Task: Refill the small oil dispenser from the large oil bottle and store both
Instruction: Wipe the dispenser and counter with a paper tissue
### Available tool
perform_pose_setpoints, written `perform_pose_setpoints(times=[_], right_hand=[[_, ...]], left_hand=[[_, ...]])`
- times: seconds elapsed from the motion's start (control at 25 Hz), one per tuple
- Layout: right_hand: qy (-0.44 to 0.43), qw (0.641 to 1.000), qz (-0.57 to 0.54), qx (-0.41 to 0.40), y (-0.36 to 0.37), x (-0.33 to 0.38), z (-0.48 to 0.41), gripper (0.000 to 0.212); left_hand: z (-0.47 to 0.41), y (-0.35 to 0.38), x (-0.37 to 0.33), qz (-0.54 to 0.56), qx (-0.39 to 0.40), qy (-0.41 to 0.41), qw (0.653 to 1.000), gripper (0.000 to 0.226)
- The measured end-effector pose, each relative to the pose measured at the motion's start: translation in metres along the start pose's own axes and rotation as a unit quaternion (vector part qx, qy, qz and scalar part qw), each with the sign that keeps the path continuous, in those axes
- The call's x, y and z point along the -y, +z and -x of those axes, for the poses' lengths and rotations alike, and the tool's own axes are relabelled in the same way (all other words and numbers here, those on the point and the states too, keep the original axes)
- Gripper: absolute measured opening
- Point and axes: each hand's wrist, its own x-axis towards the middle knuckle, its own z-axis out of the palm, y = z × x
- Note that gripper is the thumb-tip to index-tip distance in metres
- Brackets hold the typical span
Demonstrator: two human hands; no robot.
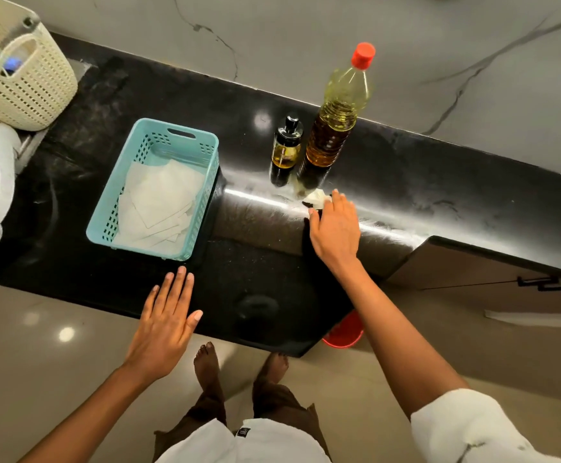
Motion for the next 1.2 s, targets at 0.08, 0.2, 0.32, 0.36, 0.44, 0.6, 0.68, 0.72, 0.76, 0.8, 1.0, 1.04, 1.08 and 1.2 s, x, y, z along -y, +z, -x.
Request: perform_pose_setpoints(times=[0.08,0.2,0.32,0.36,0.44,0.6,0.68,0.72,0.76,0.8,1.0,1.04,1.08,1.2], right_hand=[[0.007,0.999,-0.041,0.007,0.001,-0.001,0.002,0.068],[-0.007,0.997,-0.076,0.029,0.010,0.005,0.008,0.088],[0.005,0.996,-0.060,0.061,0.016,0.022,0.001,0.103],[0.015,0.997,-0.051,0.064,0.019,0.031,0.000,0.106],[0.021,0.996,-0.047,0.072,0.023,0.047,-0.005,0.108],[-0.054,0.991,-0.059,0.108,0.028,0.076,-0.012,0.108],[-0.129,0.982,-0.052,0.126,0.029,0.093,0.005,0.106],[-0.154,0.979,-0.045,0.130,0.031,0.094,0.024,0.105],[-0.161,0.979,-0.031,0.122,0.032,0.086,0.042,0.105],[-0.147,0.983,-0.020,0.112,0.032,0.070,0.055,0.105],[0.094,0.991,-0.022,0.094,0.003,-0.031,-0.001,0.108],[0.118,0.987,-0.034,0.100,-0.001,-0.032,-0.023,0.109],[0.120,0.987,-0.035,0.100,-0.001,-0.024,-0.041,0.110],[0.060,0.991,-0.021,0.119,0.010,0.031,-0.052,0.110]], left_hand=[[0.000,-0.001,-0.002,0.002,0.004,-0.002,1.000,0.073],[-0.001,-0.002,-0.002,0.004,0.011,-0.008,1.000,0.073],[-0.002,-0.005,-0.002,0.000,0.017,-0.010,1.000,0.073],[-0.001,-0.005,-0.004,0.001,0.018,-0.010,1.000,0.073],[-0.002,-0.006,-0.005,0.004,0.019,-0.013,1.000,0.072],[-0.001,-0.006,-0.005,-0.002,0.019,-0.013,1.000,0.072],[-0.002,-0.007,-0.004,0.002,0.021,-0.018,1.000,0.072],[0.000,-0.007,-0.004,0.005,0.023,-0.015,1.000,0.072],[0.000,-0.006,-0.004,0.006,0.018,-0.010,1.000,0.073],[0.000,-0.007,-0.003,0.006,0.016,-0.010,1.000,0.073],[-0.002,-0.003,-0.005,0.008,0.012,-0.016,1.000,0.072],[-0.001,-0.003,-0.006,0.007,0.011,-0.014,1.000,0.072],[-0.002,-0.004,-0.006,0.005,0.008,-0.012,1.000,0.072],[-0.003,-0.004,-0.004,-0.001,0.005,-0.007,1.000,0.073]])
